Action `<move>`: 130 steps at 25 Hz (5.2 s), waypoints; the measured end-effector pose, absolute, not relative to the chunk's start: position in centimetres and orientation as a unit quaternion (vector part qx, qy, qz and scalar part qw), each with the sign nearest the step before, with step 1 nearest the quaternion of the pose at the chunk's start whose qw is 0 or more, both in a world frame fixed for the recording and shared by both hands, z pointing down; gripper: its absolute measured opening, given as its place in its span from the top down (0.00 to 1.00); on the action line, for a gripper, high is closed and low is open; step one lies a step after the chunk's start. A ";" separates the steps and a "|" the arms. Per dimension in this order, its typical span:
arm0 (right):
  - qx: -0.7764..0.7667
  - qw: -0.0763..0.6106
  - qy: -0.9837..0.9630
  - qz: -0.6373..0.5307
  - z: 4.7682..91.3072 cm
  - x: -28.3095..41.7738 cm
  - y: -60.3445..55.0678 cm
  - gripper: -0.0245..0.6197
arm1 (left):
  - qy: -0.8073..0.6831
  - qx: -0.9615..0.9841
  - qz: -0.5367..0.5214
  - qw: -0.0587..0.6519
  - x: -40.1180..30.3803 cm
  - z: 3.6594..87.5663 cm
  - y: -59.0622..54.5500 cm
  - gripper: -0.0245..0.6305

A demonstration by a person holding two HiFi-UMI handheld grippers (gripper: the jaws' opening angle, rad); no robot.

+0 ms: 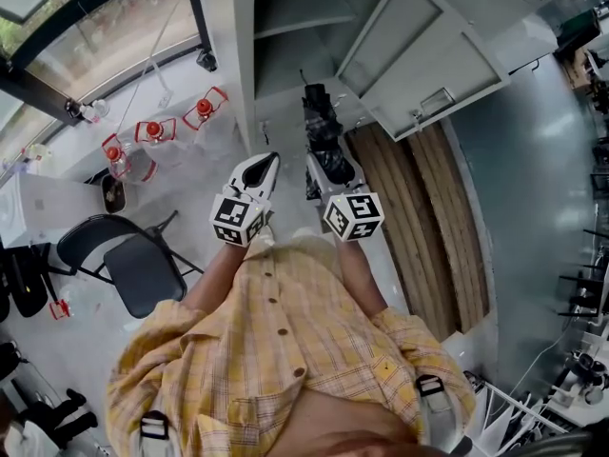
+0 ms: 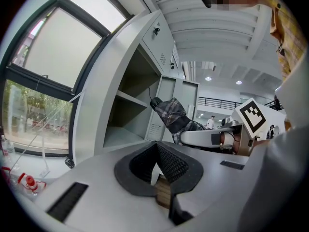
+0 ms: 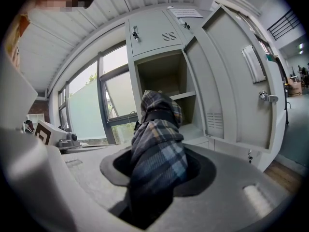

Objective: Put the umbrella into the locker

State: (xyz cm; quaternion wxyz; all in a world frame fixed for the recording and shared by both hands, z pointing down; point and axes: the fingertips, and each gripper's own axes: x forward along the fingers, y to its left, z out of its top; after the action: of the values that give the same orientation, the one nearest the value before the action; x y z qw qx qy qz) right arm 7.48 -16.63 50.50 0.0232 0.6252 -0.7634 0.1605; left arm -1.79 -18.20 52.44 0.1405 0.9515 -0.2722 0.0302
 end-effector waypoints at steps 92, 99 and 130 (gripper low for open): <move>0.490 0.248 -0.833 0.058 55.4 10.1 -41.9 0.66 | -0.373 0.921 0.057 0.092 2.9 53.2 -27.5 0.96; 0.478 0.268 -0.835 0.047 56.7 9.5 -42.9 0.65 | -0.380 0.918 0.062 0.093 2.5 53.6 -27.9 0.96; 0.450 0.353 -0.821 0.012 59.1 8.6 -48.2 0.64 | -0.391 0.911 0.073 0.114 1.2 55.1 -29.3 0.96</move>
State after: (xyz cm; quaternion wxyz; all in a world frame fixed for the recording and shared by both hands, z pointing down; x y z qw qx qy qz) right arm 8.63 -48.20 59.11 0.3525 0.4496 -0.8206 0.0124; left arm 1.24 -29.30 55.07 0.1140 0.9106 -0.3905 0.0733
